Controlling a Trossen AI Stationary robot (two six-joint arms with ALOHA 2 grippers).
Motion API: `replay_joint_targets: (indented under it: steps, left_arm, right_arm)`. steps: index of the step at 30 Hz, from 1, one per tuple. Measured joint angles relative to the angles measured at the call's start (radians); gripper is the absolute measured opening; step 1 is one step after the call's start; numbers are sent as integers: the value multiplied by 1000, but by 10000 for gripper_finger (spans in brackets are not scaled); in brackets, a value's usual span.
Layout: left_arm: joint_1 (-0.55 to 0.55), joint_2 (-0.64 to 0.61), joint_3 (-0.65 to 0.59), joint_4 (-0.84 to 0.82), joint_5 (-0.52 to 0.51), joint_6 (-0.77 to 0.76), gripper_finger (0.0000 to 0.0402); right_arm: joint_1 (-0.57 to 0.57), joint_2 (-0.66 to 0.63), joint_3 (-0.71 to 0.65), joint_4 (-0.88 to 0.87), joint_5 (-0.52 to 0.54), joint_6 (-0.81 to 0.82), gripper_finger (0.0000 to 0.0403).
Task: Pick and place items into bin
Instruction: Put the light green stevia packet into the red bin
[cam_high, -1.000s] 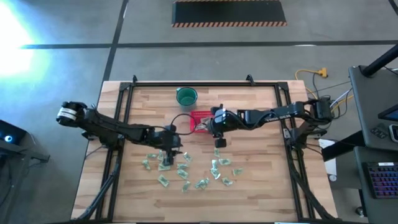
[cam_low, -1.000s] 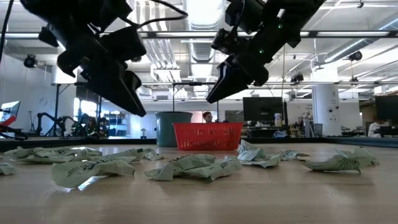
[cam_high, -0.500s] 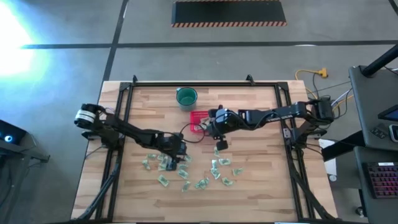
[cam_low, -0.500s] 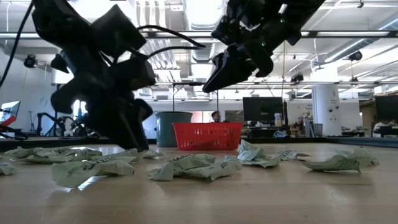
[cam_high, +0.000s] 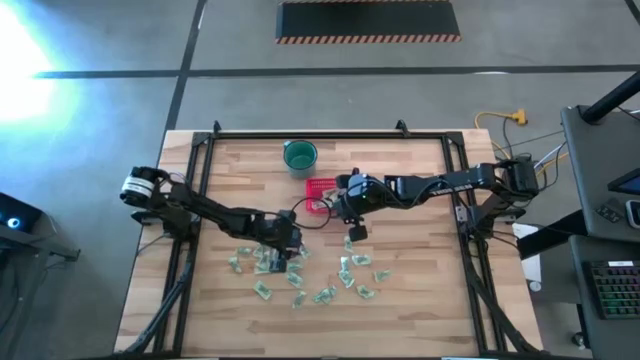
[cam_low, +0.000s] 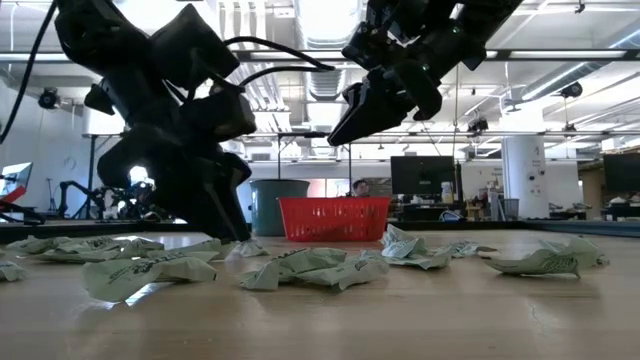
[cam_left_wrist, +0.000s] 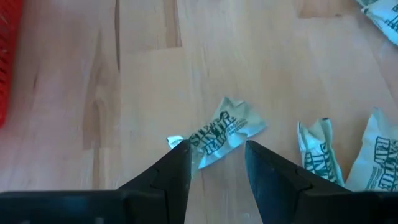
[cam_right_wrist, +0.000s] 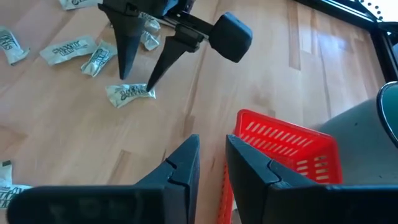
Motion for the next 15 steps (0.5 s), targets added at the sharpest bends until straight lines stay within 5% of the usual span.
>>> replay_joint_targets:
  steps: [15]
  left_arm:
    - [0,-7,4,9,-41,10,135]
  right_arm:
    - [0,-2,0,0,-2,16,68]
